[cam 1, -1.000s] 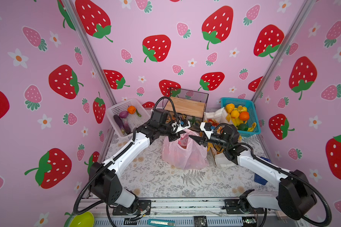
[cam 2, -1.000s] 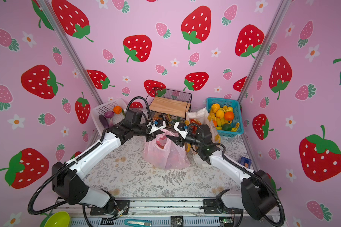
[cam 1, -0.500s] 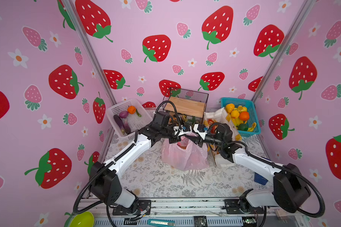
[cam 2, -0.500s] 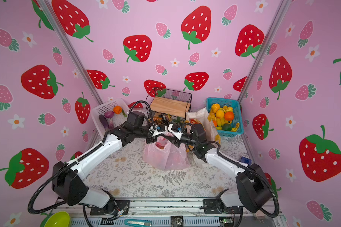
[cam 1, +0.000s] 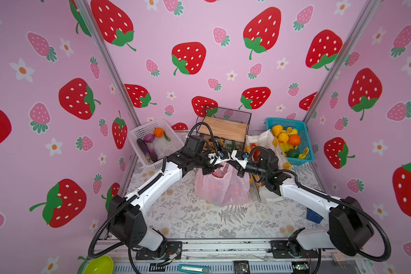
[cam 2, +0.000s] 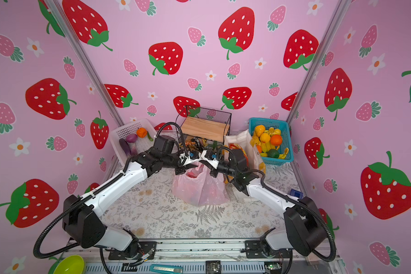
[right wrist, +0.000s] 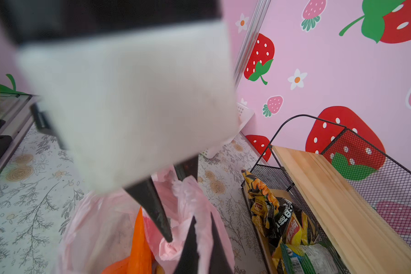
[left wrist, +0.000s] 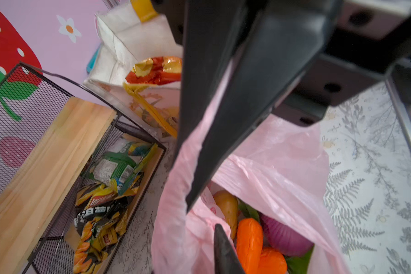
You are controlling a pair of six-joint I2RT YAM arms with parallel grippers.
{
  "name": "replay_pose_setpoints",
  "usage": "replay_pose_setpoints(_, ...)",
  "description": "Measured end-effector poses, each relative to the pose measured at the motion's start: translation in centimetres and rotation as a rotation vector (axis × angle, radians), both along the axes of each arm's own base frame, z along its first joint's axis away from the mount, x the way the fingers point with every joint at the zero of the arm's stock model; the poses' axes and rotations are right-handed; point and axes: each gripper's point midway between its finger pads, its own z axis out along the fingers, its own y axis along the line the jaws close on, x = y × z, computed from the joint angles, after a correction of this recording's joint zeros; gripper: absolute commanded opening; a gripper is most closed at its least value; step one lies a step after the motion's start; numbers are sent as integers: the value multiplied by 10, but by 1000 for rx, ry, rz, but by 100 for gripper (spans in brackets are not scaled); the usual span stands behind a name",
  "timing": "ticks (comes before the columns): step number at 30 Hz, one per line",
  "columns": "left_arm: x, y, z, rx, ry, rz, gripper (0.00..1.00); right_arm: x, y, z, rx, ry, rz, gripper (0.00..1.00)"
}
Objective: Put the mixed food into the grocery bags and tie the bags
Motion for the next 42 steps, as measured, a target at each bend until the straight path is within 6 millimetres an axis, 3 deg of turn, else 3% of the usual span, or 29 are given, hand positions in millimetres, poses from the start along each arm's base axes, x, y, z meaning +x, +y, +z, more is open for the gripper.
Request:
replay_pose_setpoints(11, 11, 1, 6, -26, -3, 72, 28, -5, 2, 5, 11, -8, 16, 0)
replay_pose_setpoints(16, 17, -1, 12, -48, -17, 92, 12, -6, 3, 6, 15, -11, 19, 0)
replay_pose_setpoints(24, 23, -3, 10, -59, -91, 95, 7, -2, 0, 8, 6, -45, -13, 16)
replay_pose_setpoints(25, 23, -2, 8, -57, -101, 93, 2, 0, 0, 9, 3, -53, -21, 18)
replay_pose_setpoints(33, 24, 0, 12, -52, -172, 79, 1, 4, -1, 8, -22, -114, -51, 29)
replay_pose_setpoints(42, 24, -1, 14, -52, -191, 70, 1, 6, 2, 1, -44, -130, -56, 31)
